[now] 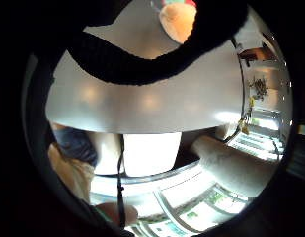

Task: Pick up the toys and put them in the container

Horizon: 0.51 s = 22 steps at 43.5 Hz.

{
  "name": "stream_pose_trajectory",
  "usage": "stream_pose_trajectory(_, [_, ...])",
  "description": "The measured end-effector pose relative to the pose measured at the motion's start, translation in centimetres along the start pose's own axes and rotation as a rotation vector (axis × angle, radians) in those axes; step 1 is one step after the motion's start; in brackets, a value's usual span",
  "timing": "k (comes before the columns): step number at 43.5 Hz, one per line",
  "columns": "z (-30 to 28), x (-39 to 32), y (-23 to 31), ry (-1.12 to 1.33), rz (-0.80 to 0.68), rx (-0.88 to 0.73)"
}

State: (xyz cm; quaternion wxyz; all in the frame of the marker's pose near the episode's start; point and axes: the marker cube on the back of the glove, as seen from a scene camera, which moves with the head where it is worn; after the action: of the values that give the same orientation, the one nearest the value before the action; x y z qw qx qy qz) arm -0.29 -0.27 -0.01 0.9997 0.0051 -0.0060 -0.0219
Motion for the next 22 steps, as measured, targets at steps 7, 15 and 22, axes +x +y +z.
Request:
stream_pose_trajectory(7, [0.00,-0.10,0.09,-0.020,0.016,0.012])
stream_pose_trajectory(15, [-0.12,-0.28,0.29,-0.057,0.066,0.023])
stream_pose_trajectory(22, [-0.31,0.29,0.50,-0.034,0.032,0.026])
